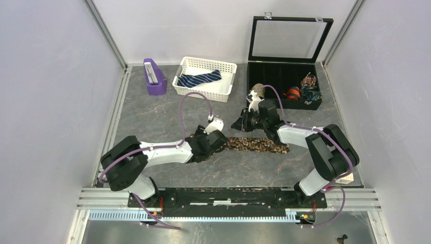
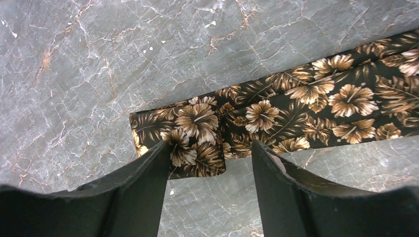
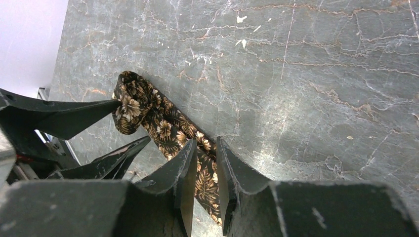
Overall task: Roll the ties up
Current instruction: Roll the tie at the center of the board.
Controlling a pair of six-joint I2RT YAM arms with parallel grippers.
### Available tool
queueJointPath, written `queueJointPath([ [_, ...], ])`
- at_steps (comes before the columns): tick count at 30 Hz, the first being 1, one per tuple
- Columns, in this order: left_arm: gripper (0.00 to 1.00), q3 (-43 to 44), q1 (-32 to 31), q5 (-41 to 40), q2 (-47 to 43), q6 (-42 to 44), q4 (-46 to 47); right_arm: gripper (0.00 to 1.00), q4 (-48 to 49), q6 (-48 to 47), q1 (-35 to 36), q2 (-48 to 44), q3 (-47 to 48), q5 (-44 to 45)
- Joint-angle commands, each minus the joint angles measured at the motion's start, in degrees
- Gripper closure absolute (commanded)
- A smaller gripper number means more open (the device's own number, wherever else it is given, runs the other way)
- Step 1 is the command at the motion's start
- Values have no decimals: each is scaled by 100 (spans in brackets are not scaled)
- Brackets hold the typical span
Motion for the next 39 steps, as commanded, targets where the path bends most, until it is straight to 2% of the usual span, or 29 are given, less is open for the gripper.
queueJointPath([
  [1,30,302,-30,209,-420,212,-72,73,157,-43,-14,-198,18,-90],
  [6,18,329,-27,370,-891,214,-162,73,148,11,-11,-204,85,-112],
  [10,5,362,-26,383,-1249,208,-385,71,145,61,34,-235,162,-139],
  [13,0,335,11,254,-1571,141,-600,69,129,140,163,-274,231,-46],
  [18,0,-190,486,461,-2471,-41,-419,61,76,245,588,-201,436,149],
  [23,0,-945,1856,1654,-3385,-605,-82,49,108,390,1092,-20,684,451],
  [26,0,-1227,2598,2385,-3639,-909,36,49,155,573,1400,224,870,546],
  [31,0,-1573,3182,3288,-3670,-1337,451,51,240,838,1791,509,970,929],
  [39,1,-2124,3789,3883,-3942,-1511,917,52,379,1032,1971,836,1066,1187],
])
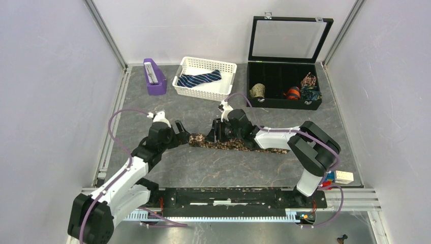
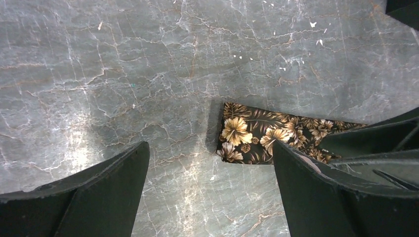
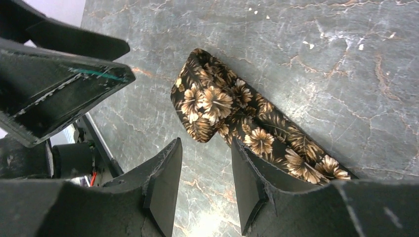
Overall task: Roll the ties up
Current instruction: Roll the tie at the center of the board.
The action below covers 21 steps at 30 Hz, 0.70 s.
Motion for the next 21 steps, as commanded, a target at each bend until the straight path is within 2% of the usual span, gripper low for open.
queueJointPath([
  [1,2,-267,279,602,-321,-360,610,52,348,162,21,150,293,243],
  [7,6,-532,433,1119,-235,-396,1187,53,346,185,65,388,502,215],
  [21,13,-762,455,1320,55,-405,1575,58,388,224,171,729,635,130],
])
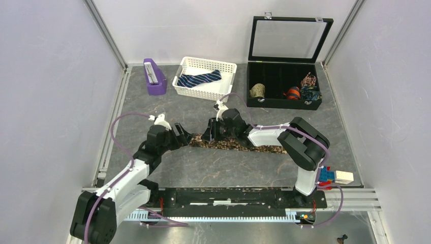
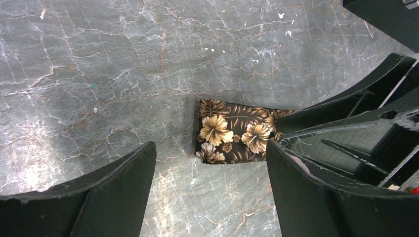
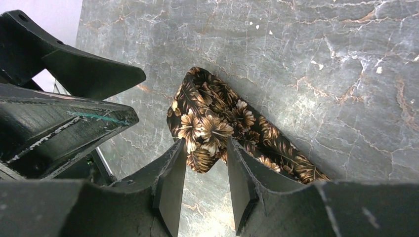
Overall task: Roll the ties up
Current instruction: Roll the tie at the center of the board.
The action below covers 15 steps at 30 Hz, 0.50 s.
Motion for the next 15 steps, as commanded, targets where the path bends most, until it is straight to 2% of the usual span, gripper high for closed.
queueJointPath([
  [1,13,-58,40,167,66,-218,415,58,222,18,57,84,168,-10],
  [15,16,-258,38,408,321,-403,867,65,319,-74,53,168,-8,-90],
])
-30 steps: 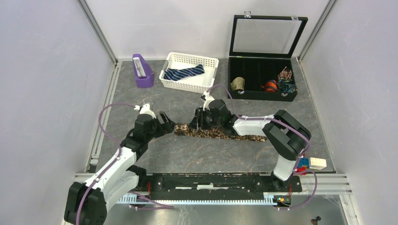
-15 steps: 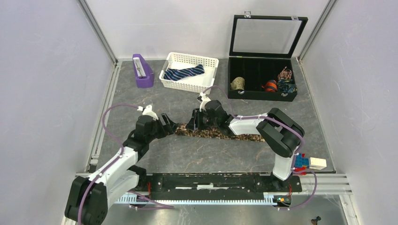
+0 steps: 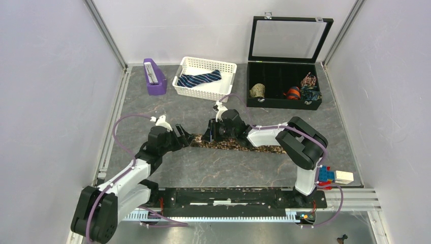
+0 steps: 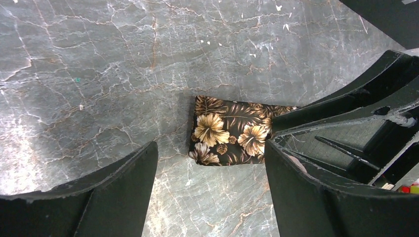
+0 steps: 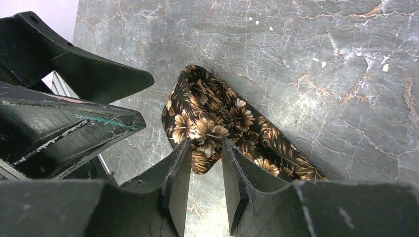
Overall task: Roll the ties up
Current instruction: Roll the tie at the center of the board.
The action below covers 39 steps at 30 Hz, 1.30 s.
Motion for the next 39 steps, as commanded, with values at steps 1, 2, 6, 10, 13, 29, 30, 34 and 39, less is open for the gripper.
queueJointPath([
  [1,16,-77,30,200,78,-247,428,65,246,-89,22,36,-2,-38],
  [2,16,-68,33,206,104,-245,429,66,249,-104,22,41,-13,-29],
  [6,16,-42,31,230,210,-227,454,69,242,-145,11,69,-41,-33],
  [10,18,-48,29,292,332,-227,554,70,225,-203,5,136,-45,-29],
  [13,19,-59,29,381,451,-227,679,73,216,-241,-4,162,-63,-19],
  [29,27,-94,29,643,1172,-296,1367,76,162,-363,-66,246,-73,2],
  [30,28,-94,29,655,1225,-305,1419,76,163,-361,-66,247,-79,16],
  [34,31,-103,29,740,1431,-322,1631,79,163,-392,-70,273,-77,17],
  [39,35,-144,29,865,1557,-385,1819,86,154,-404,-79,312,-79,6],
])
